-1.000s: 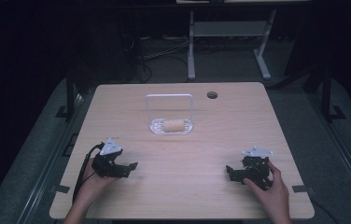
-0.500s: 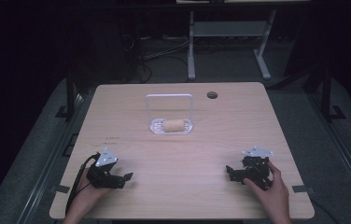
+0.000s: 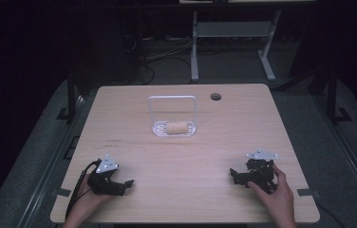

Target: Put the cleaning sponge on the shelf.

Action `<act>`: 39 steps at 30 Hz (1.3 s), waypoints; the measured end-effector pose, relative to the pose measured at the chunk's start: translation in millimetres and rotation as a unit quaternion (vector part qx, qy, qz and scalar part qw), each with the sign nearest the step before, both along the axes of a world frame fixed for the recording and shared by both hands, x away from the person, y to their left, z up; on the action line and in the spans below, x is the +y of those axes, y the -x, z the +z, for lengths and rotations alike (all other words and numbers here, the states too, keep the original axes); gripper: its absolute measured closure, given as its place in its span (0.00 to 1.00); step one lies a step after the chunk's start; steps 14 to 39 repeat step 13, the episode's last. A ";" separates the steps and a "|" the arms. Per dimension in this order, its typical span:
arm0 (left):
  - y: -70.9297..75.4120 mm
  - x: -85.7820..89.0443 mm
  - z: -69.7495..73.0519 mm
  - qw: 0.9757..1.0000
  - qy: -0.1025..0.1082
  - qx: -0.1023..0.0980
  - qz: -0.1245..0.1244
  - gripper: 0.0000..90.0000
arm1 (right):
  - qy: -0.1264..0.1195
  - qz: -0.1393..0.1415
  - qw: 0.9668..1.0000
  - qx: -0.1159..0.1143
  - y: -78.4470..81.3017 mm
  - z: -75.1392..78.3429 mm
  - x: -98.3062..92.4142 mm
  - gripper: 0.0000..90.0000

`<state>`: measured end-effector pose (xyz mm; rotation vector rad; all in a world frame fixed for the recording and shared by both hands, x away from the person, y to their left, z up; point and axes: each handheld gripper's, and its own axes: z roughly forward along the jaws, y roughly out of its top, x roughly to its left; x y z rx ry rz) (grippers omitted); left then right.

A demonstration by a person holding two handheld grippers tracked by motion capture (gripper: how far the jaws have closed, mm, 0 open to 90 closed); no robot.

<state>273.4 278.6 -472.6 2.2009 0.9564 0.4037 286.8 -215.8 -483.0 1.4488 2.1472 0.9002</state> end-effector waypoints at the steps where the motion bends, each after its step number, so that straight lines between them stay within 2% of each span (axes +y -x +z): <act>1: 0.5 2.0 -1.7 1.000 0.007 -0.006 -0.005 0.14 | 0.000 0.000 1.000 0.000 0.0 0.0 0.0 0.01; 39: 0.2 2.4 -2.0 1.000 0.008 -0.007 -0.007 0.14 | 0.000 0.000 1.000 0.000 0.0 0.0 0.0 0.01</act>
